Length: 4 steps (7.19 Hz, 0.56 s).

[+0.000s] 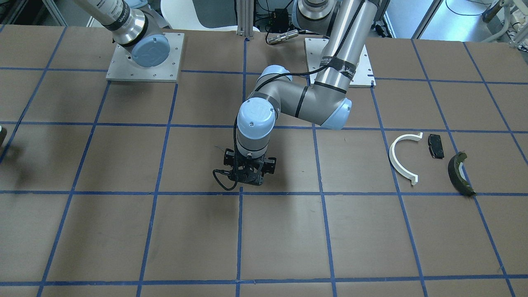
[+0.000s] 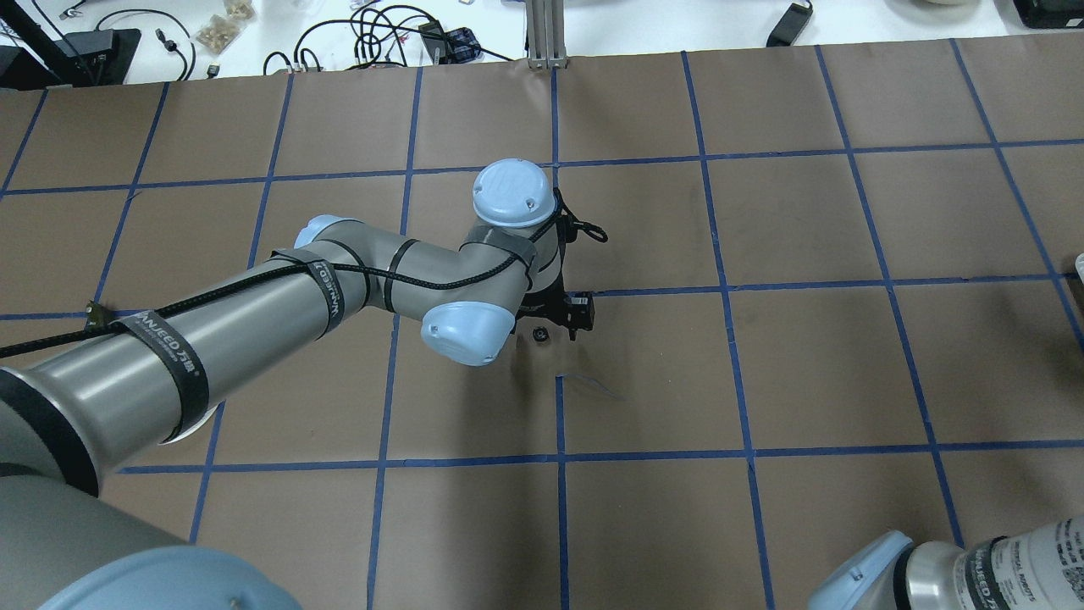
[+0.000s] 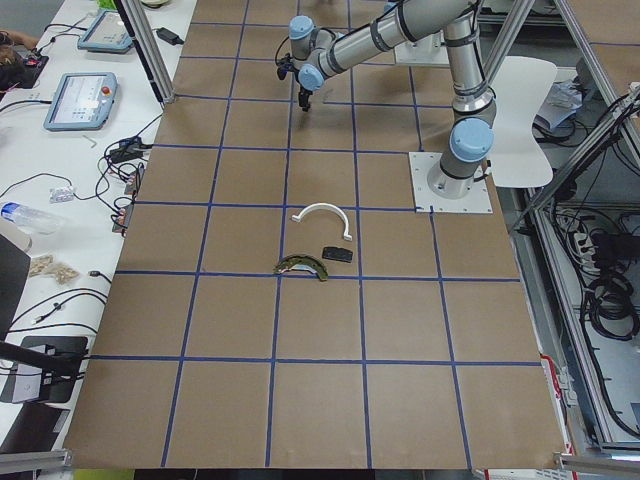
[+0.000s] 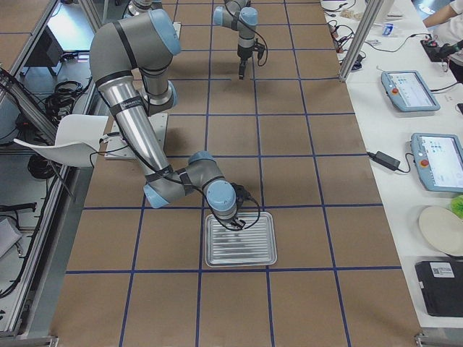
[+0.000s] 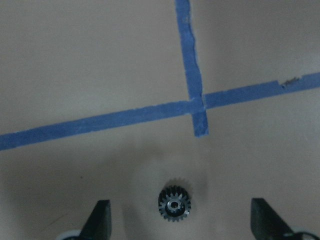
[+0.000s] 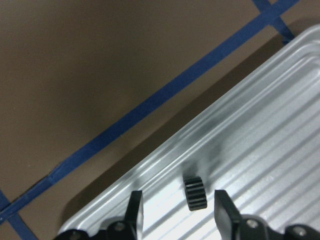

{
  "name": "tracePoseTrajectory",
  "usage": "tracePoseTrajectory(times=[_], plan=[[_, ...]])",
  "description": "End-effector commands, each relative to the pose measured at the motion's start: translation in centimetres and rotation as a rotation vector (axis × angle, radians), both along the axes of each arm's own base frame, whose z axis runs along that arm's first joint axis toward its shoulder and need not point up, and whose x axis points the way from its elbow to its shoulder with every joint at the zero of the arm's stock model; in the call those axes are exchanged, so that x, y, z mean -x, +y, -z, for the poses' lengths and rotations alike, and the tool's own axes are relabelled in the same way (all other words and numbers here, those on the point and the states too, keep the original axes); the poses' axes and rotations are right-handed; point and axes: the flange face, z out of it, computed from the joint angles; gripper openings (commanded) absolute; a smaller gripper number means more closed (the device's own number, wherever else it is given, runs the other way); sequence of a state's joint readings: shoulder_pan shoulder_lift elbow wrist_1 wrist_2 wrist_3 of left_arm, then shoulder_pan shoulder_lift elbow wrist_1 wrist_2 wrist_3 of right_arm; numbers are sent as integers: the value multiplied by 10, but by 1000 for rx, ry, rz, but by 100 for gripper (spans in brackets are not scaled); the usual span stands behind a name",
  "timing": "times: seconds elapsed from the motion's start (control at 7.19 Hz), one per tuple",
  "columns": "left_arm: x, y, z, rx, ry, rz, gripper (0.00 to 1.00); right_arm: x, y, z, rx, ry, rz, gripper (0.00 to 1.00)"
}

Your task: Place bearing gear from tray to pile

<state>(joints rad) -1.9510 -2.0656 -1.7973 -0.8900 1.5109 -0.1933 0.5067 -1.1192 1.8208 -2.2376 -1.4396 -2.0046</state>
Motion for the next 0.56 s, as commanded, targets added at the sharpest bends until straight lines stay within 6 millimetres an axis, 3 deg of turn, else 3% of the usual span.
tracePoseTrajectory(times=[0.0,0.28,0.42], plan=[[0,1,6,-10,-5,11,83,1,-2,1,15,10,2,50],[-2,-2,6,-8,-4,10,78,0,-3,1,15,10,2,42],[-2,-2,5,-7,-4,10,62,0,-4,1,16,12,8,40]])
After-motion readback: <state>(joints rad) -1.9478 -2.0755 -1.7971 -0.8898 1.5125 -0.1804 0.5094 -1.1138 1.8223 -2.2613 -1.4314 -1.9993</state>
